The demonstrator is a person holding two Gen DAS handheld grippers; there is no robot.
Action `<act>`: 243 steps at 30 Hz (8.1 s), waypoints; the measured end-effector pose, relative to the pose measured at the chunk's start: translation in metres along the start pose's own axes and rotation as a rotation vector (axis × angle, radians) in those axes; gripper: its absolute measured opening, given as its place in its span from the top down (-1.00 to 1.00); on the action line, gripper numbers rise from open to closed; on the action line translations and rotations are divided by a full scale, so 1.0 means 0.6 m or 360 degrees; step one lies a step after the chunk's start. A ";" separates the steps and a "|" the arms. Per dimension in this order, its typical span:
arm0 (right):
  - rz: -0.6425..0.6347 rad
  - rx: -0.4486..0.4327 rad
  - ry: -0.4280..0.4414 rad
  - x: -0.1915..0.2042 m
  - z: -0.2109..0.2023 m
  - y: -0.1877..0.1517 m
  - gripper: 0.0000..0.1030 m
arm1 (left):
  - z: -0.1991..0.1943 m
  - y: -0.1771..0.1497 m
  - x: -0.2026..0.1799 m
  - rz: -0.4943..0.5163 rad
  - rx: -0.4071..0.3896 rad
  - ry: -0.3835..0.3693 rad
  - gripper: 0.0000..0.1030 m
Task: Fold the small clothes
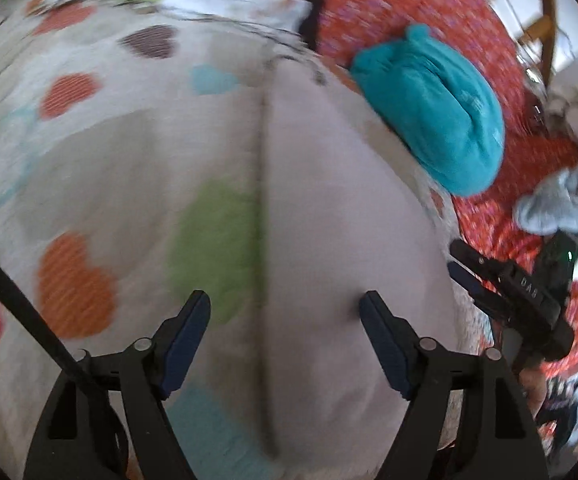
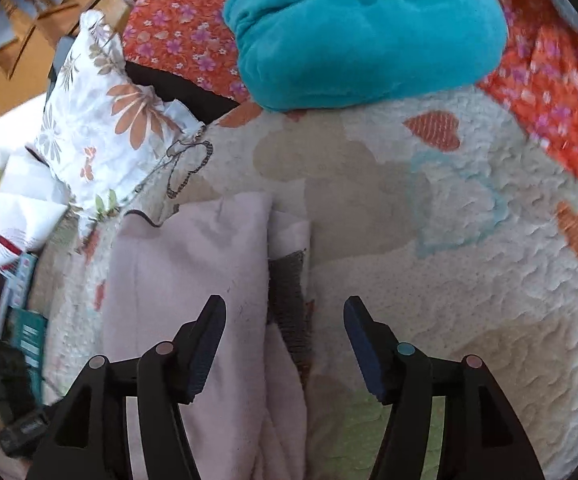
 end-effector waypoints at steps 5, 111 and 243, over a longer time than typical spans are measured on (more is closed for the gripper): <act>0.0129 0.0135 0.0222 0.006 0.052 -0.008 -0.31 | 0.046 0.000 -0.048 0.0074 0.0121 -0.0083 -0.54; -0.0136 0.0402 -0.0123 0.053 -0.029 -0.200 0.27 | -0.141 -0.073 0.065 0.0289 -0.0217 0.0280 -0.19; -0.0610 -0.0008 0.0038 0.222 -0.125 -0.236 0.12 | -0.437 -0.009 0.080 0.0338 -0.1330 0.0826 -1.00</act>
Point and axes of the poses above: each gripper's, at about its wrist camera, not at the fingertips, and z roughly the way its jaws point, x to its left, y to its top, the point moved 10 cm from there along z, roughly the way its jaws point, and after that the axes turned 7 degrees about y, right-handed, at the moved point
